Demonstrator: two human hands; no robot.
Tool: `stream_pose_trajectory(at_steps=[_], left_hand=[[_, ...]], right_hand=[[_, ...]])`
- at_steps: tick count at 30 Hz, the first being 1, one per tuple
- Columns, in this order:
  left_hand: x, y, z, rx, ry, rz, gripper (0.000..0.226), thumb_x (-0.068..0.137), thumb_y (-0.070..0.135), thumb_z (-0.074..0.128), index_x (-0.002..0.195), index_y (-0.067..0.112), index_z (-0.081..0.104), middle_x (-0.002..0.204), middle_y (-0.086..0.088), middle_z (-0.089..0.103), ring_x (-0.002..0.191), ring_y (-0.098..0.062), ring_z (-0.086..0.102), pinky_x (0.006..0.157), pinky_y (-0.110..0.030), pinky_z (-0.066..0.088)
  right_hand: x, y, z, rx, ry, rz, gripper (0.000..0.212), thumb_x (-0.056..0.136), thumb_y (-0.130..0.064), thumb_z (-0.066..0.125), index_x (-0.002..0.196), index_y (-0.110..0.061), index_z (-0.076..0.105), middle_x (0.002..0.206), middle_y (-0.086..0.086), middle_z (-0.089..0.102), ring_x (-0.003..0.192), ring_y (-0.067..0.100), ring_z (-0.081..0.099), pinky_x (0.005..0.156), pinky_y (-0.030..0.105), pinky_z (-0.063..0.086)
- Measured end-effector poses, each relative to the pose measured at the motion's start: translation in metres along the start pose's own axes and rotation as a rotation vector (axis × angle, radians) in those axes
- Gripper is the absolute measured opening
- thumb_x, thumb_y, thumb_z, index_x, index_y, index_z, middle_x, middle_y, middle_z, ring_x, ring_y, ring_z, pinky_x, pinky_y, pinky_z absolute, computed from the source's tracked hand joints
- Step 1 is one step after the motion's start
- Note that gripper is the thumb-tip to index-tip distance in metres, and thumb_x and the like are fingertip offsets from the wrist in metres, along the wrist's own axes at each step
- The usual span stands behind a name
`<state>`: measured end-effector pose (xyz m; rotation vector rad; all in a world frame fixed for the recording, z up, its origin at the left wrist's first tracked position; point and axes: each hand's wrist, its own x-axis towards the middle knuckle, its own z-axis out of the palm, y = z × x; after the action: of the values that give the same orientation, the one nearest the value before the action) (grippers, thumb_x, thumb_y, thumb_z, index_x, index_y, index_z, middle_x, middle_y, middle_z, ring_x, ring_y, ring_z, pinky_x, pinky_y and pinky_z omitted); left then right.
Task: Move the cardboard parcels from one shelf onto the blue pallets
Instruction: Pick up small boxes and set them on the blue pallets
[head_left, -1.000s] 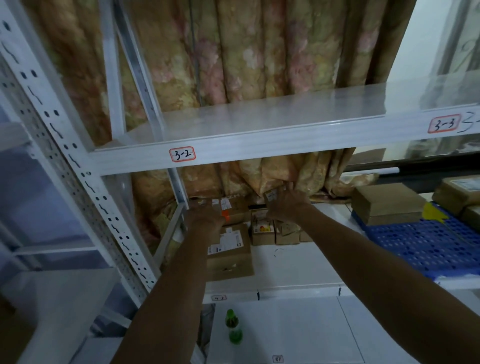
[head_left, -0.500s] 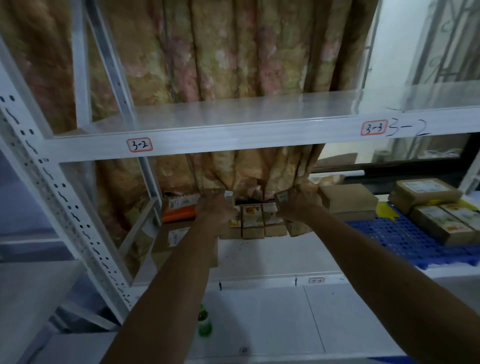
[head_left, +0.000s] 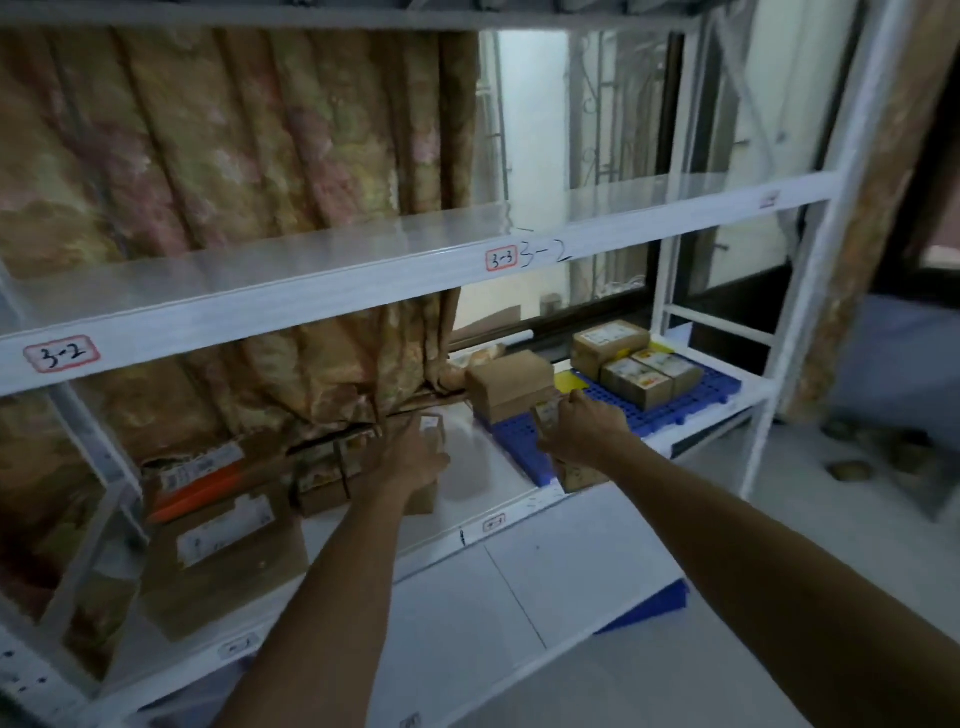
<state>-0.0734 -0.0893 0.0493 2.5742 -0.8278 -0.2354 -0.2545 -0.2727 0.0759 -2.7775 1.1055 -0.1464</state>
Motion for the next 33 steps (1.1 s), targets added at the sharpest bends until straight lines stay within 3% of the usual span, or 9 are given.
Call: stream_pose_trajectory(at_steps=[3, 7, 10, 13, 22, 29, 33], left_hand=[[-0.015, 0.030, 0.036, 0.002, -0.112, 0.019, 0.087, 0.078, 0.055, 0.068, 0.153, 0.027, 0.033, 0.162, -0.008, 0.026, 0.147, -0.029, 0.027, 0.118, -0.039, 0.028], [-0.013, 0.065, 0.076, 0.060, -0.117, 0.113, 0.083, 0.057, 0.072, 0.054, 0.131, 0.034, 0.052, 0.142, -0.008, 0.050, 0.123, -0.033, 0.050, 0.105, -0.042, 0.043], [-0.041, 0.103, 0.077, 0.111, -0.157, 0.144, 0.074, 0.077, 0.069, 0.060, 0.140, 0.033, 0.044, 0.143, -0.010, 0.039, 0.125, -0.039, 0.049, 0.101, -0.042, 0.044], [-0.050, 0.126, 0.084, 0.171, -0.159, 0.198, 0.070, 0.082, 0.064, 0.058, 0.143, 0.033, 0.044, 0.153, -0.009, 0.036, 0.131, -0.037, 0.047, 0.103, -0.042, 0.043], [-0.015, 0.183, 0.130, 0.121, -0.094, 0.003, 0.069, 0.085, 0.057, 0.056, 0.145, 0.027, 0.040, 0.151, -0.016, 0.036, 0.131, -0.039, 0.044, 0.102, -0.042, 0.040], [0.006, 0.215, 0.161, 0.059, -0.020, -0.075, 0.067, 0.093, 0.054, 0.055, 0.150, 0.027, 0.033, 0.152, -0.013, 0.035, 0.126, -0.043, 0.047, 0.097, -0.042, 0.042], [0.025, 0.214, 0.170, 0.084, -0.037, -0.104, 0.074, 0.093, 0.062, 0.051, 0.155, 0.025, 0.031, 0.156, -0.012, 0.030, 0.129, -0.044, 0.045, 0.104, -0.045, 0.040]], right_hand=[[-0.036, 0.042, -0.001, -0.052, -0.004, 0.065, 0.076, 0.084, -0.063, 0.058, 0.139, -0.012, 0.045, 0.136, 0.007, 0.048, 0.119, 0.031, 0.056, 0.086, 0.039, 0.043], [-0.064, 0.094, -0.012, -0.052, 0.028, 0.130, 0.065, 0.085, -0.060, 0.055, 0.131, -0.015, 0.051, 0.131, 0.007, 0.051, 0.110, 0.030, 0.060, 0.077, 0.036, 0.040], [-0.072, 0.119, -0.024, -0.017, 0.039, 0.163, 0.066, 0.084, -0.059, 0.055, 0.135, -0.017, 0.049, 0.131, 0.008, 0.054, 0.112, 0.031, 0.060, 0.082, 0.037, 0.043], [-0.062, 0.140, -0.018, 0.042, 0.061, 0.170, 0.070, 0.083, -0.063, 0.052, 0.138, -0.021, 0.044, 0.128, 0.007, 0.057, 0.109, 0.030, 0.060, 0.077, 0.038, 0.039], [-0.003, 0.211, 0.010, 0.031, -0.032, 0.023, 0.056, 0.088, -0.055, 0.051, 0.130, -0.019, 0.048, 0.126, 0.007, 0.054, 0.108, 0.028, 0.059, 0.077, 0.038, 0.039], [0.061, 0.244, 0.009, 0.027, -0.108, -0.085, 0.067, 0.088, -0.056, 0.055, 0.137, -0.012, 0.042, 0.137, 0.012, 0.049, 0.121, 0.036, 0.054, 0.093, 0.045, 0.042], [0.095, 0.239, 0.026, 0.031, -0.121, -0.152, 0.062, 0.090, -0.053, 0.054, 0.136, -0.013, 0.042, 0.137, 0.010, 0.047, 0.121, 0.036, 0.053, 0.094, 0.047, 0.042]])
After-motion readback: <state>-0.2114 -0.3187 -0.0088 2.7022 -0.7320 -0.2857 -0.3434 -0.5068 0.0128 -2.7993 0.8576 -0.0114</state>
